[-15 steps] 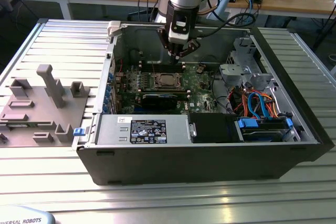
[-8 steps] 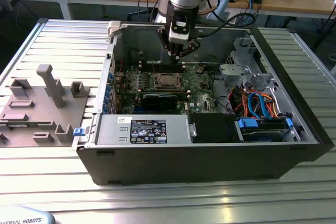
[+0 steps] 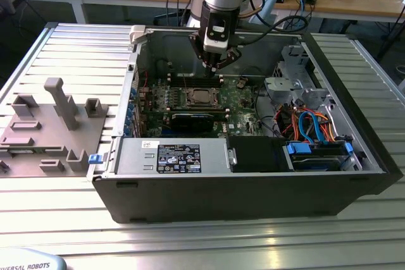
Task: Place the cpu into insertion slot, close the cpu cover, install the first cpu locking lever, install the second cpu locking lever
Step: 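Install the first cpu locking lever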
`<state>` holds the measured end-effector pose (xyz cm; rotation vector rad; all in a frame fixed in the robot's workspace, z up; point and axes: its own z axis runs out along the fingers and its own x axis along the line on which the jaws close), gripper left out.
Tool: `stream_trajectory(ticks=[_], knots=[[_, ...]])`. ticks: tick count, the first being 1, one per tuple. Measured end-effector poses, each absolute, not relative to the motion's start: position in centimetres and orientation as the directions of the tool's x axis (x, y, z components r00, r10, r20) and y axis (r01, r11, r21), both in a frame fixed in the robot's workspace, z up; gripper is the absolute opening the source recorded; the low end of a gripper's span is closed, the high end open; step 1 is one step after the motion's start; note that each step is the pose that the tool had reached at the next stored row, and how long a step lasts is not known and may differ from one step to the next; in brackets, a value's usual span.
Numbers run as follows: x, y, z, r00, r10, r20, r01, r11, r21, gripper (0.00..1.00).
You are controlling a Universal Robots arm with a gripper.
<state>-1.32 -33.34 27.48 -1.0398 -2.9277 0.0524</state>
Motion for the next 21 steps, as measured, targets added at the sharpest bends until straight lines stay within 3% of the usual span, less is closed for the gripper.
stream_trajectory(ticks=[21], knots=[[-1.32,-33.34,27.36,-0.787,0.617,0.02,0.616,0.787,-0.044,0.11]])
